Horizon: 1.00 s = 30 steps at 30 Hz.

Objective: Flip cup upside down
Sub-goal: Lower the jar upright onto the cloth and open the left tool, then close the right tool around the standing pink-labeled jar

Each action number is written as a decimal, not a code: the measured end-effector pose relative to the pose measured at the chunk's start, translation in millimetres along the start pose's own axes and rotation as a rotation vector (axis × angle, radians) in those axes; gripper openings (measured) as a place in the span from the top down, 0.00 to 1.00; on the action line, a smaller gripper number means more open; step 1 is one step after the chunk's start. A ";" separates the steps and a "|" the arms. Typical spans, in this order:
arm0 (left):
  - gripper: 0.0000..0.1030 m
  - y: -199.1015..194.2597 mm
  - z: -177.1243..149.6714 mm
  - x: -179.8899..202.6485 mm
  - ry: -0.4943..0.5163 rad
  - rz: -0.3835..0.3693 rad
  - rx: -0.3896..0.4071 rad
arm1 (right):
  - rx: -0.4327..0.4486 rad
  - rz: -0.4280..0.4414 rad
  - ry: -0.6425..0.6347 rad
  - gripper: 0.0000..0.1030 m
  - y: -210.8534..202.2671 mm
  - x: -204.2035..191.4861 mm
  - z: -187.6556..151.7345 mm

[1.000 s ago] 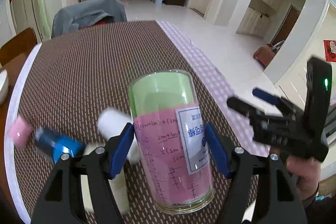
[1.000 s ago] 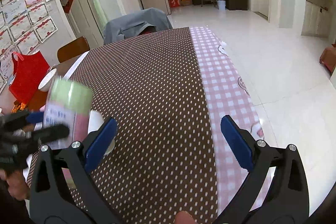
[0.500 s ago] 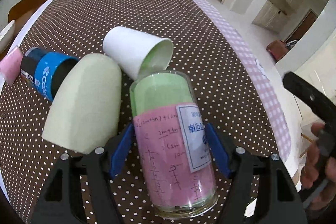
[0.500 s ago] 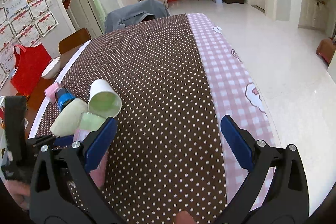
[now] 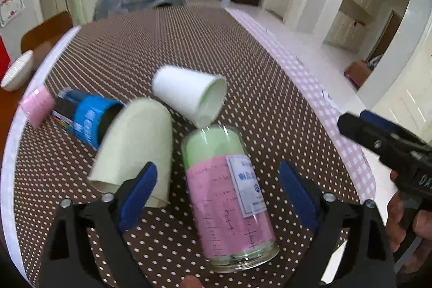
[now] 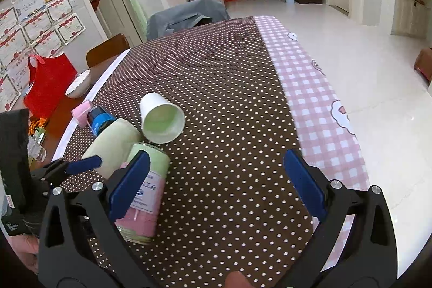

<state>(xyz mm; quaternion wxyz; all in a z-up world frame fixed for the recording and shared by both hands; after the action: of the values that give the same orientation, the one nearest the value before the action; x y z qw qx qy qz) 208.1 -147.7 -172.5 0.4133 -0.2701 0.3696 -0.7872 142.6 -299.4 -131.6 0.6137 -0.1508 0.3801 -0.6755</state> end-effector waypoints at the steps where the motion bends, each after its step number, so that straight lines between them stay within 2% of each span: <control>1: 0.09 -7.0 1.8 -3.8 -0.002 0.018 0.027 | -0.001 0.004 -0.001 0.06 0.3 -2.6 0.1; 9: 0.09 -53.4 10.1 -31.3 -0.042 0.124 0.170 | -0.014 0.029 -0.029 0.06 3.5 -22.5 1.7; 19: 0.09 -90.1 10.4 -60.5 -0.087 0.292 0.257 | -0.021 0.053 -0.074 0.06 0.4 -48.9 7.4; 22: 0.09 -101.0 9.5 -65.7 -0.088 0.362 0.284 | -0.023 0.066 -0.088 0.06 -0.8 -58.7 9.3; 30: 0.09 -115.2 6.7 -80.2 -0.114 0.408 0.316 | -0.038 0.082 -0.128 0.06 -0.9 -79.2 10.1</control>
<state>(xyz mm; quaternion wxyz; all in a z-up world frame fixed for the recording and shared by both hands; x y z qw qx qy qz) 202.2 -37.6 -85.5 0.6206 -0.1661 0.2648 -0.7191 164.7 -228.0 -103.4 0.6608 -0.1896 0.3588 -0.6314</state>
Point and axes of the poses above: each gripper's, at about its wrist camera, not at the fingertips, and y roughly the way its jaws point, x to its right, z to its top, the point moved 7 cm from there along y, roughly the way its jaws point, and after that the axes turned 2 degrees about -x, right-handed, at the moved point
